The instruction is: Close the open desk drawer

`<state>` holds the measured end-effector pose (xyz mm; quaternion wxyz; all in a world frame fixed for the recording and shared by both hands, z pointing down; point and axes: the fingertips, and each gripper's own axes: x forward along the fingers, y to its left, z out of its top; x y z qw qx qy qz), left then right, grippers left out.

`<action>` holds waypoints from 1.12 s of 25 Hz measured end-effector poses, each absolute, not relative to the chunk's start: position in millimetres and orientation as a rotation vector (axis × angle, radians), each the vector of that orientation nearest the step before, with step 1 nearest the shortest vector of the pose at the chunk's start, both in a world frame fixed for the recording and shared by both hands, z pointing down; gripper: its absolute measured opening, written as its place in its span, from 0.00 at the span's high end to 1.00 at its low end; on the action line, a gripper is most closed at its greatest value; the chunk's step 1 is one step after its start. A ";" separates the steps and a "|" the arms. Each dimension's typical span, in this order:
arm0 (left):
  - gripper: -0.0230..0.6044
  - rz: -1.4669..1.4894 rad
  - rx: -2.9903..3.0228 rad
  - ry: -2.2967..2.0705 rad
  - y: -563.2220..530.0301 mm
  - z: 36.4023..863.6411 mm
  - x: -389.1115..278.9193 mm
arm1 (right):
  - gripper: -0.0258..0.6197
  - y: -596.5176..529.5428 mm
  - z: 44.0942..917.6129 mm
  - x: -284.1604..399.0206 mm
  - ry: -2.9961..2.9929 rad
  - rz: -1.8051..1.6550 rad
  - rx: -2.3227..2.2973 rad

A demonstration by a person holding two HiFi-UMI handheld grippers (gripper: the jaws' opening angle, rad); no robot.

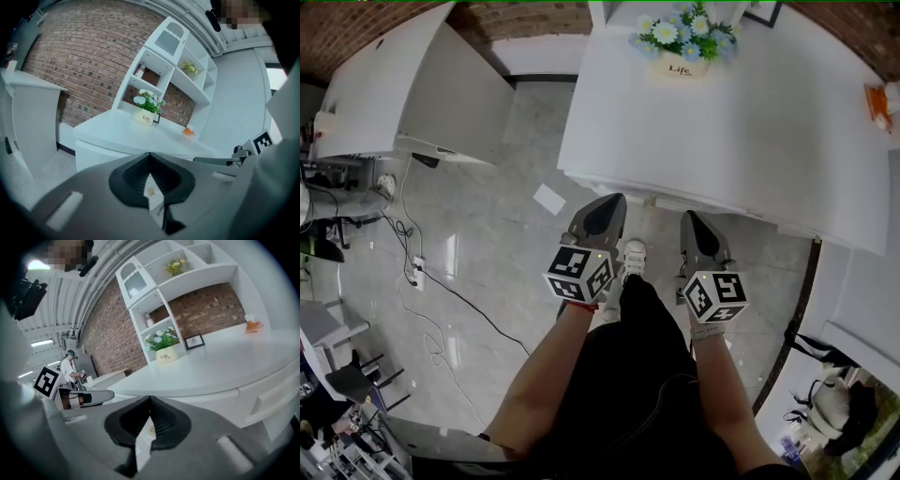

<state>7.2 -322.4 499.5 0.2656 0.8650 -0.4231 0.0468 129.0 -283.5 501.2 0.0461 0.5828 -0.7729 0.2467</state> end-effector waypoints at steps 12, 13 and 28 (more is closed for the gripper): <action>0.96 0.078 2.421 -1.199 -265.9 446.6 -17.7 | 0.96 -228.9 437.9 118.0 -2.456 0.550 1.791; 0.96 0.072 2.429 -1.201 -260.8 442.0 -19.5 | 0.96 -223.5 433.3 116.7 -2.462 0.540 1.796; 0.96 0.001 2.499 -1.218 -182.7 400.2 -47.0 | 0.96 -140.7 386.5 94.8 -2.517 0.431 1.831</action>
